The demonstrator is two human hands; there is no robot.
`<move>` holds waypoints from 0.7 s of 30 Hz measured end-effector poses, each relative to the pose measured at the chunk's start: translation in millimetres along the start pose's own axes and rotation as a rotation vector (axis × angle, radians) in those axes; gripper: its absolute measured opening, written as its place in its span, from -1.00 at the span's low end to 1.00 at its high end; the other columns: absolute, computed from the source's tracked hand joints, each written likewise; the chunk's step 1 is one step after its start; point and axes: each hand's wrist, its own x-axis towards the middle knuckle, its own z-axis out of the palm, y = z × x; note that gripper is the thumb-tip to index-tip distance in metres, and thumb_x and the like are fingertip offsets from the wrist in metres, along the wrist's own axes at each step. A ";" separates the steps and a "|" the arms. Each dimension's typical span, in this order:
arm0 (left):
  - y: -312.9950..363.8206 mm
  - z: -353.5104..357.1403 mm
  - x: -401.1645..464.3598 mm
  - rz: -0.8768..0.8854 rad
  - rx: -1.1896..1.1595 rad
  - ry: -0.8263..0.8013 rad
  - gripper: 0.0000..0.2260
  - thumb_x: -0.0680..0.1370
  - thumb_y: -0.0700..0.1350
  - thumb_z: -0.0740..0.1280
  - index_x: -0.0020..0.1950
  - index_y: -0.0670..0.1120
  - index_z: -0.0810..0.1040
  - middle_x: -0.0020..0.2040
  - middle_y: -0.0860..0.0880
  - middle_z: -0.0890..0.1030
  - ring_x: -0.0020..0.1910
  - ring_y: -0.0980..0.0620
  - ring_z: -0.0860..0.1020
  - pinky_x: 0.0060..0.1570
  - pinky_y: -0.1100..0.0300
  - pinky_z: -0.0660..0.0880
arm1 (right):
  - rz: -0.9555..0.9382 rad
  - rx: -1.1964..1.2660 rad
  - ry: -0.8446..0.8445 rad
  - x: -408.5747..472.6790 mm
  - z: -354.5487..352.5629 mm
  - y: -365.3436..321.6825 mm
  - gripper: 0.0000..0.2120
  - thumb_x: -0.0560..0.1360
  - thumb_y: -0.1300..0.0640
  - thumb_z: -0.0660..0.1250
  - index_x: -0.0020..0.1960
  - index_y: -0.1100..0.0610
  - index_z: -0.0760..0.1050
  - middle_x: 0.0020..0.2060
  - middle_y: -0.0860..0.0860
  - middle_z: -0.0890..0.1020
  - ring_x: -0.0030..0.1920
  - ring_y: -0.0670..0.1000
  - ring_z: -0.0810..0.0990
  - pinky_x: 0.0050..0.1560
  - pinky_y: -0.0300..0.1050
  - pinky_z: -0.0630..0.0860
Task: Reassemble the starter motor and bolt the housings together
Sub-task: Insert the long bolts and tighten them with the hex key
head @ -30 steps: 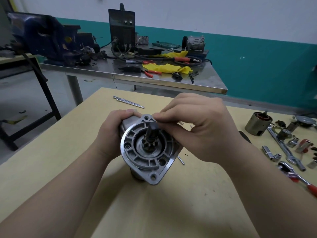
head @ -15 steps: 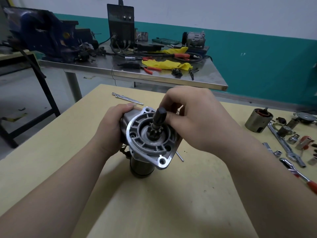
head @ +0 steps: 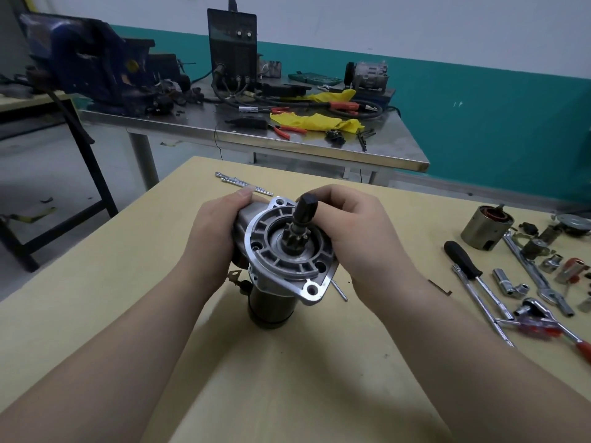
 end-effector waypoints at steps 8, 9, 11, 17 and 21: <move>9.9 14.0 -35.8 0.669 0.325 0.067 -0.62 0.73 0.13 0.16 0.34 -0.04 0.62 0.33 -0.01 0.63 0.38 -0.16 0.55 0.38 -0.11 0.46 | -0.109 -0.035 0.111 -5.5 4.6 6.2 -0.82 0.56 0.17 0.44 -0.19 0.11 0.74 -0.29 0.06 0.74 -0.21 0.13 0.76 -0.20 0.15 0.71; 9.3 18.2 -39.0 0.755 0.391 0.037 -0.51 0.71 0.24 0.18 0.41 -0.09 0.57 0.38 -0.01 0.57 0.40 -0.19 0.51 0.38 -0.21 0.45 | -0.130 -0.065 0.134 -4.4 5.0 7.1 -0.82 0.56 0.15 0.46 -0.21 0.11 0.73 -0.30 0.04 0.74 -0.21 0.11 0.76 -0.16 0.19 0.72; 6.1 22.3 -41.6 0.857 0.436 -0.039 -0.25 0.61 0.41 0.28 0.52 -0.16 0.46 0.44 -0.10 0.48 0.41 -0.29 0.47 0.31 -0.33 0.47 | -0.155 -0.086 0.168 -2.6 5.9 8.5 -0.83 0.55 0.11 0.49 -0.21 0.09 0.72 -0.30 0.00 0.74 -0.20 0.08 0.75 -0.12 0.20 0.72; -5.3 18.0 -25.7 0.873 0.322 -0.141 -0.01 0.39 0.43 0.57 0.63 -0.02 0.30 0.39 -0.33 0.39 0.31 -0.55 0.44 0.14 -0.48 0.51 | -0.005 -0.014 0.026 -1.1 2.0 8.7 -0.72 0.59 0.00 0.46 -0.11 0.22 0.71 -0.20 0.17 0.74 -0.20 0.10 0.72 -0.13 0.11 0.61; -10.2 2.3 -13.6 0.875 0.426 -0.108 -0.06 0.47 0.57 0.35 0.67 0.07 0.22 0.36 -0.47 0.35 0.39 -0.48 0.38 0.39 -0.42 0.39 | -0.120 -0.115 0.127 -3.4 9.0 11.6 -0.58 0.60 -0.08 0.44 -0.17 0.29 0.64 -0.26 0.24 0.68 -0.19 0.25 0.70 -0.18 0.28 0.62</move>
